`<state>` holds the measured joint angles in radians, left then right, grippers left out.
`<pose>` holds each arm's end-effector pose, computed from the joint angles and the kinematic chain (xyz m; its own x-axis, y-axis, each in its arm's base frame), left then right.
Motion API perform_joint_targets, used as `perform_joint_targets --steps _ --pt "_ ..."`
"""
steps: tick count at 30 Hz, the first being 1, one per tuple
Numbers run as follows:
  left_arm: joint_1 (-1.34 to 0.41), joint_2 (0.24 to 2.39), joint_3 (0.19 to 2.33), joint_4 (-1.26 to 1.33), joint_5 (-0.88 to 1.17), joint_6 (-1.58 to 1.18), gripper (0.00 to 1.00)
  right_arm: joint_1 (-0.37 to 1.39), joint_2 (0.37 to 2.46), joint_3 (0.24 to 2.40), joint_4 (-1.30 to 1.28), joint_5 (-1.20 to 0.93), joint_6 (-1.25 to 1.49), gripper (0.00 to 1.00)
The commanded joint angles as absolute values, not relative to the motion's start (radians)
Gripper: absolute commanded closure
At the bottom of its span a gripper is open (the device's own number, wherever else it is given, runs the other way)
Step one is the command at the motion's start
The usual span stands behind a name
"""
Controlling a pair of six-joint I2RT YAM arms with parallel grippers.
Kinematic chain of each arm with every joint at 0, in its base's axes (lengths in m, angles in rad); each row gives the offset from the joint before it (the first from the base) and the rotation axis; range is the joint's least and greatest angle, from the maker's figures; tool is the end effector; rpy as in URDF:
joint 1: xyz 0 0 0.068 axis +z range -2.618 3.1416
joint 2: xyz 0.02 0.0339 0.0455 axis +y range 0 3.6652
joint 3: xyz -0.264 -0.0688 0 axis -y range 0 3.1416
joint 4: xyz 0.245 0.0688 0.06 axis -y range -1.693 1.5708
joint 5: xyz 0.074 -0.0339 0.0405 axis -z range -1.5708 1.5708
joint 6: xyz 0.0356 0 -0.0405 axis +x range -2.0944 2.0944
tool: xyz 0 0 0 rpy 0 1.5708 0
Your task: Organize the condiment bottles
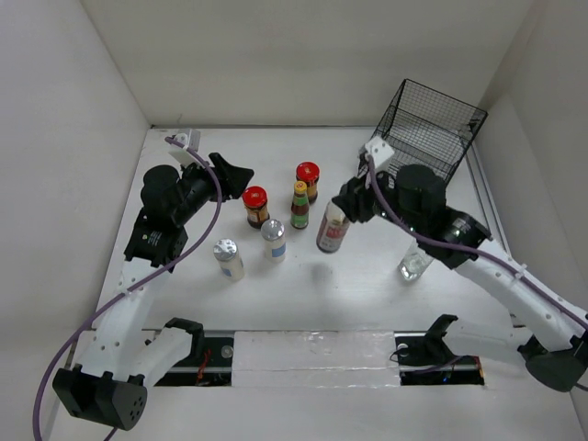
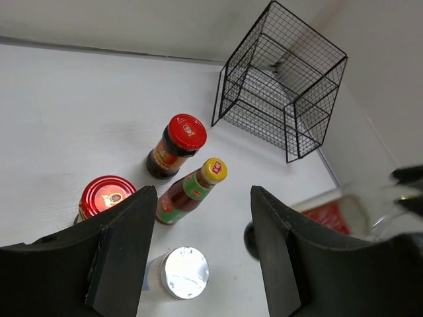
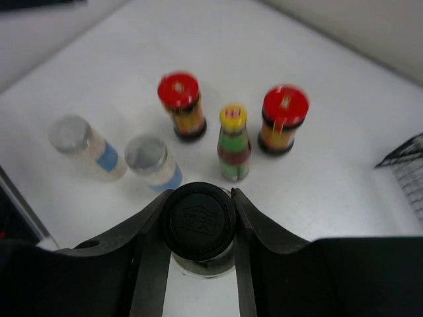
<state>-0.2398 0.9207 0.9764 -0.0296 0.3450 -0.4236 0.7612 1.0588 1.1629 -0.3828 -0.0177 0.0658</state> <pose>0.2001 -0.0613 0.4000 -0.2038 -0.3484 -0.9149 0.5136 0.7576 -0.4029 0.1686 0.1615 0.3986 -0.2449 -0.1425 -0.9590 -0.6874 0.7231 0.0681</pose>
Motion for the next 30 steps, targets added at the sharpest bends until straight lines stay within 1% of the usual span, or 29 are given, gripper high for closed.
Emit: perform_joint_targets --steps 1,5,6,8,9,11,14,15,17,18,19,22,30 --pt "-0.235 0.910 0.974 0.031 0.371 -0.428 0.45 0.759 1.074 1.466 -0.098 0.049 0.008 0.89" --pt "-0.235 0.899 0.965 0.031 0.371 -0.428 0.45 0.689 1.178 1.627 -0.049 0.074 -0.075 0.89" --pt "-0.235 0.899 0.965 0.031 0.371 -0.428 0.45 0.663 1.199 1.659 -0.037 0.048 -0.086 0.89" --pt "-0.235 0.899 0.965 0.031 0.371 -0.428 0.45 0.559 1.268 1.754 -0.028 0.035 -0.086 0.90" --pt "-0.235 0.899 0.965 0.031 0.371 -0.428 0.45 0.558 1.294 1.790 -0.028 0.035 -0.086 0.90" --pt "-0.235 0.899 0.965 0.031 0.371 -0.428 0.45 0.486 1.350 1.895 -0.018 0.026 -0.086 0.90" --pt "-0.235 0.899 0.965 0.031 0.371 -0.428 0.45 0.402 1.477 2.009 -0.018 0.014 -0.086 0.91" --pt "-0.235 0.899 0.965 0.031 0.371 -0.428 0.45 0.382 1.544 2.090 -0.031 0.014 -0.086 0.91" --pt "-0.235 0.908 0.965 0.031 0.371 -0.428 0.45 0.330 1.612 2.172 -0.041 0.014 -0.086 0.91" --pt "-0.235 0.908 0.965 0.031 0.371 -0.428 0.45 0.313 1.646 2.253 -0.055 0.014 -0.086 0.91" --pt "-0.235 0.908 0.965 0.031 0.362 -0.428 0.45 0.296 1.714 2.296 -0.064 0.014 -0.086 0.91" --pt "-0.235 0.908 0.965 0.031 0.362 -0.428 0.45 0.232 1.826 2.435 -0.110 0.005 -0.086 0.91" --pt "-0.235 0.946 0.965 0.031 0.362 -0.428 0.45 0.114 1.917 2.470 -0.061 -0.006 -0.086 0.91"
